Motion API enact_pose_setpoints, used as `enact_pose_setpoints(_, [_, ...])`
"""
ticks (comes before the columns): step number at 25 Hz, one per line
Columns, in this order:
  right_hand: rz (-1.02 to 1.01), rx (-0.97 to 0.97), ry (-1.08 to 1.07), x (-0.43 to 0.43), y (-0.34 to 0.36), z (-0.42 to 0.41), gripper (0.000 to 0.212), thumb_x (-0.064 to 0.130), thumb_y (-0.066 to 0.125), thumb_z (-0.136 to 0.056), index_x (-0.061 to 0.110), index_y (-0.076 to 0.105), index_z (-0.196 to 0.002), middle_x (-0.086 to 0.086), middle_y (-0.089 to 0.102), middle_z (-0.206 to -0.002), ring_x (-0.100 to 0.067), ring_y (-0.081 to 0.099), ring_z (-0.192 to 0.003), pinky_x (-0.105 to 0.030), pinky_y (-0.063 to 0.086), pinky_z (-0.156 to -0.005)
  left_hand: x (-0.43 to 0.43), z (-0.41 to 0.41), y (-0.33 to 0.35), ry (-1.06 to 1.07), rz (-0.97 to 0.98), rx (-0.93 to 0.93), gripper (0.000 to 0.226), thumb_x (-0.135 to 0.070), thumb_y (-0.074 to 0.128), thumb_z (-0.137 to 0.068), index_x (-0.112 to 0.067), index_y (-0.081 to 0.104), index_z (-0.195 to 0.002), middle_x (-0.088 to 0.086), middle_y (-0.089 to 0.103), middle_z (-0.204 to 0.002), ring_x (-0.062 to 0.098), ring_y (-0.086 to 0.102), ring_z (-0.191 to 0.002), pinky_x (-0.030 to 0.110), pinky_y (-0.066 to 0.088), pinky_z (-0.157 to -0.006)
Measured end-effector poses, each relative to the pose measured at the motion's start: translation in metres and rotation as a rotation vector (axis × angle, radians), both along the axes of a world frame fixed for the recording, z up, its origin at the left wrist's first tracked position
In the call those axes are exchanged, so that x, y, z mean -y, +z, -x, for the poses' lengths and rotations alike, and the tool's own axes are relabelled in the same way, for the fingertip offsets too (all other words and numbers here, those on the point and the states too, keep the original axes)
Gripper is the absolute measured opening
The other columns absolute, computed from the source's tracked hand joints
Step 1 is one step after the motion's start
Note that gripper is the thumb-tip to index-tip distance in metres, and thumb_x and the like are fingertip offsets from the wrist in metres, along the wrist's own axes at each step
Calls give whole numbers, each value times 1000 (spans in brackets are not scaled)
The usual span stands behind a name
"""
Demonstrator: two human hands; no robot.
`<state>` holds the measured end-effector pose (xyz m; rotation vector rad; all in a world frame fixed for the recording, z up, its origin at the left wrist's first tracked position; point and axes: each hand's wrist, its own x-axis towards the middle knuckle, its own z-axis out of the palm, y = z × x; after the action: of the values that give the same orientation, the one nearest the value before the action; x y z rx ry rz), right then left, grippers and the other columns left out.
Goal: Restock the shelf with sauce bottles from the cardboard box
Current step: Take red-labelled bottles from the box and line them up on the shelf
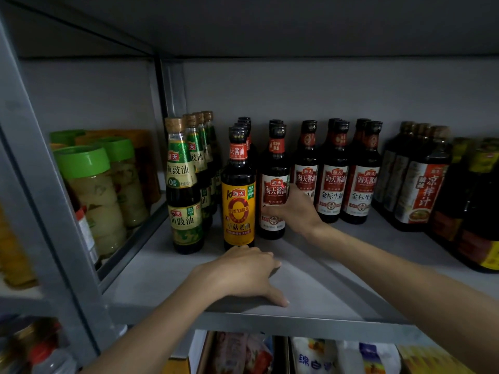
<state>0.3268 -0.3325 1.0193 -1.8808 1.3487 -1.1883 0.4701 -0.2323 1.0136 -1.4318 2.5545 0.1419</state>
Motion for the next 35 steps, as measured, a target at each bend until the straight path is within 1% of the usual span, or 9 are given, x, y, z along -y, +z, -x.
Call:
enact_pose_setpoints(2, [-11, -8, -12, 1, -1, 0, 59, 16, 86, -75, 8, 58, -127, -6, 71, -120, -18, 67, -110, -22, 50, -85, 2, 1, 1, -11, 5, 4, 79, -71, 57, -81, -18, 48, -139, 5, 49, -146, 28, 49, -124, 48, 41, -101])
enact_pose_setpoints(13, [-20, 3, -56, 11, 0, -2, 65, 13, 86, -75, 5, 50, -128, -9, 67, -123, -22, 65, -114, -27, 50, -90, 2, 0, -2, 14, 23, -34, 80, -71, 60, -79, -18, 51, -138, 6, 53, -144, 30, 50, -122, 45, 42, -100])
enact_pose_setpoints(17, [-45, 2, -51, 9, 1, -2, 66, 12, 85, -75, 6, 49, -130, -8, 67, -124, -23, 64, -116, -29, 50, -92, 5, -1, -4, 24, 18, -51, 85, -76, 60, -74, -25, 49, -141, 5, 54, -143, 29, 50, -121, 44, 43, -98])
enact_pose_setpoints(22, [-77, -11, -65, 3, 2, -5, 68, 13, 85, -75, 7, 48, -132, -9, 65, -128, -24, 62, -119, -33, 48, -97, 2, -2, 0, 51, 19, -106, 88, -75, 63, -72, -27, 47, -144, 3, 60, -134, 25, 52, -119, 39, 46, -92])
enact_pose_setpoints(25, [-174, -34, -82, -9, 0, -2, 77, 17, 90, -65, 11, 50, -131, -7, 66, -126, -24, 61, -121, -41, 48, -105, -2, -2, -1, 41, 27, -144, 80, -75, 63, -72, -28, 54, -137, 0, 64, -126, 24, 55, -114, 36, 46, -85])
enact_pose_setpoints(28, [-207, 24, -143, -39, -4, 15, 87, 32, 88, -48, 14, 54, -126, -3, 69, -119, -21, 66, -112, -40, 53, -99, -9, -5, -5, 96, 14, -222, 79, -75, 60, -74, -33, 50, -141, -1, 58, -138, 23, 53, -124, 35, 43, -91])
enact_pose_setpoints(30, [-174, -32, -176, -78, -2, 31, 69, 34, 81, -60, 16, 56, -123, 0, 69, -106, -16, 66, -98, -35, 55, -89, -15, -2, -6, 138, 35, -255, 72, -74, 57, -78, -36, 50, -140, -2, 55, -142, 24, 51, -128, 35, 43, -96])
enact_pose_setpoints(32, [-156, -70, -177, -123, -1, 53, 34, 18, 71, -83, 18, 59, -115, 3, 65, -88, -12, 61, -81, -33, 52, -79, -24, 14, -7, 157, 70, -328, 68, -70, 57, -82, -35, 49, -140, -1, 56, -142, 24, 51, -127, 38, 44, -98])
enact_pose_setpoints(35, [-133, -59, -120, -198, -8, 97, 21, 6, 65, -89, 16, 68, -107, 5, 63, -77, -10, 58, -73, -34, 50, -76, -53, 54, -13, 107, 102, -635, 57, -60, 60, -87, -33, 52, -136, -4, 58, -136, 17, 54, -123, 35, 46, -94])
